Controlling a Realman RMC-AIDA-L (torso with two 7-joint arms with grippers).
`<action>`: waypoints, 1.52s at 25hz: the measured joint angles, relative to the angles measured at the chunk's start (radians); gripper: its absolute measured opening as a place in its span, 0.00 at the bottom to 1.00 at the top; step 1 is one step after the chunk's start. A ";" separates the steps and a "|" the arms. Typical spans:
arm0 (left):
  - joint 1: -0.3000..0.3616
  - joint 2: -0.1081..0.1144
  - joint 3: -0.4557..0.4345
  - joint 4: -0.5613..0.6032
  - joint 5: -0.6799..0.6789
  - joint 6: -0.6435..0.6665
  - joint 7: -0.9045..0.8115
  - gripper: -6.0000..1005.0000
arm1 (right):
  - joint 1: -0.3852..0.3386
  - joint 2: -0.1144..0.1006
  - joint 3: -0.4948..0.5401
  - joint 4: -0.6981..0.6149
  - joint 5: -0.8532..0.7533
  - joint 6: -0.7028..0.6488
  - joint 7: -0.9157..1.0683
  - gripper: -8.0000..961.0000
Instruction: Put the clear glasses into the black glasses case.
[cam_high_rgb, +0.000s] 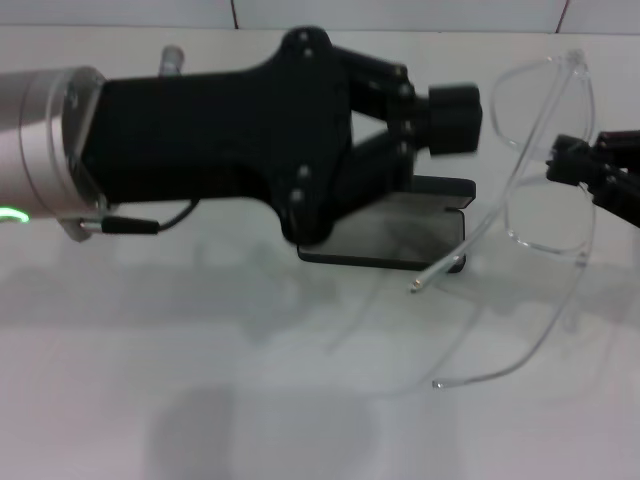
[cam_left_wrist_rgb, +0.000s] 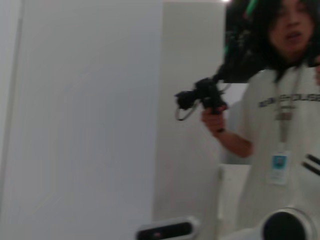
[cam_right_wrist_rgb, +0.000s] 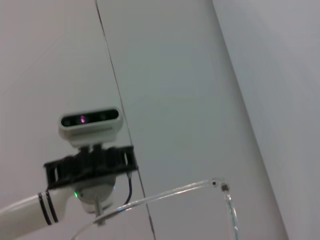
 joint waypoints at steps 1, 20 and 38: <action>-0.011 0.000 0.000 -0.019 -0.004 0.023 0.009 0.05 | 0.007 0.000 0.000 0.006 0.001 0.000 -0.001 0.08; -0.119 0.002 -0.002 -0.239 -0.022 0.137 0.118 0.05 | 0.078 0.005 -0.039 0.075 0.005 0.004 -0.014 0.08; -0.175 -0.001 0.004 -0.437 -0.019 0.134 0.203 0.05 | 0.105 0.011 -0.066 0.115 0.023 0.005 -0.038 0.08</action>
